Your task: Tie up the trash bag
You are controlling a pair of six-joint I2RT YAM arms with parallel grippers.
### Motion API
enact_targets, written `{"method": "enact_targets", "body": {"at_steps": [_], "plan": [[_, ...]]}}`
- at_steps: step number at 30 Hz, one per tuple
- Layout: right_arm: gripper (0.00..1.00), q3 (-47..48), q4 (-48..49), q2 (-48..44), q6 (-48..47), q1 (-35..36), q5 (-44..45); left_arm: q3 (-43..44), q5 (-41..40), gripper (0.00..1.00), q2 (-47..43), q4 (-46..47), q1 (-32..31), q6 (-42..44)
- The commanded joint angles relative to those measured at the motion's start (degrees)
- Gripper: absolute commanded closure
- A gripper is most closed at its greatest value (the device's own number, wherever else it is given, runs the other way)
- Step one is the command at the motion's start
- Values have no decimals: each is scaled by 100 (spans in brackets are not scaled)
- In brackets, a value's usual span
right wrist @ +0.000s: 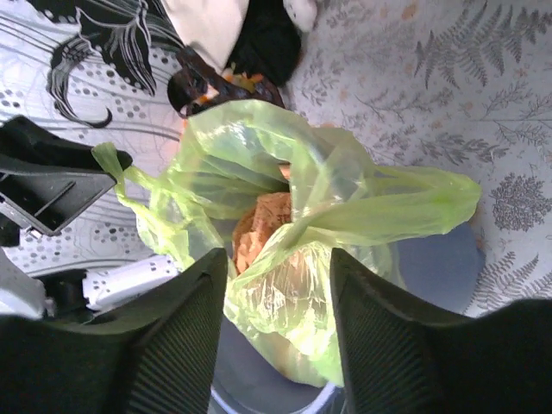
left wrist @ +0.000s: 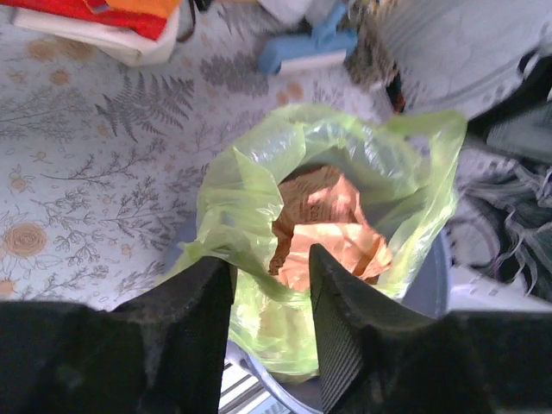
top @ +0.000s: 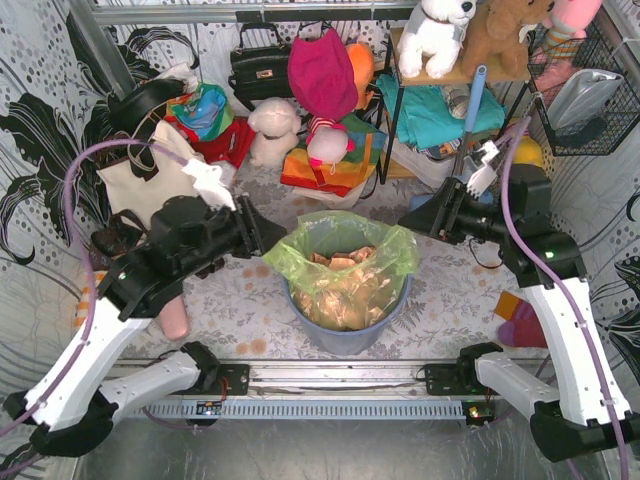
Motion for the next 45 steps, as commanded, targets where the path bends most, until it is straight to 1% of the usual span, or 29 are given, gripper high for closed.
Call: {"method": "enact_targets", "body": {"at_steps": [1,3,5,7,10,14,16,19,21,24,29,32,34,38,42,45], "plan": [[44,745,-882,-199,-333,37,514,309,-1287,48,-578,-295,-36,-680],[40,930,-1360,-189,-406,34,909,253,-1737,44,-750,-572,-37,-1019],[38,1023,-1704,-208,-460,36,1417,161,-2194,42,-884,-923,-37,-1400],[35,1030,-1853,-211,-498,34,1702,-61,-2433,39,-1032,-1119,-37,-1660],[34,886,-1808,-182,-477,35,1747,-351,-2519,34,-1223,-1125,-36,-1874],[32,758,-1648,-147,-434,36,1736,-393,-2628,33,-1399,-1201,-32,-1980],[32,715,-1401,-141,-389,36,1496,-456,-2516,33,-1597,-925,-32,-1880],[33,664,-824,-85,-247,33,767,-577,-2347,29,-1892,-588,-31,-1815],[33,714,-671,32,-246,32,519,-626,-2405,27,-1958,-657,-35,-1837],[32,771,-675,226,-316,32,523,-668,-2491,26,-1874,-904,-36,-2031],[22,887,-625,744,-534,34,362,-873,-2095,23,-1787,-852,-37,-2430],[18,870,-482,1012,-594,33,148,-1107,-1693,18,-1793,-693,-37,-2583],[17,837,-301,1139,-563,42,-58,-1239,-1469,17,-1809,-649,-31,-2696],[16,739,-4,1273,-449,41,-289,-1542,-1138,16,-1994,-550,-37,-2851],[18,606,334,1331,-256,61,-619,-1701,-867,13,-2297,-646,-37,-2925],[24,574,497,1368,-181,110,-724,-1687,-736,11,-2372,-959,-32,-2871]]}}
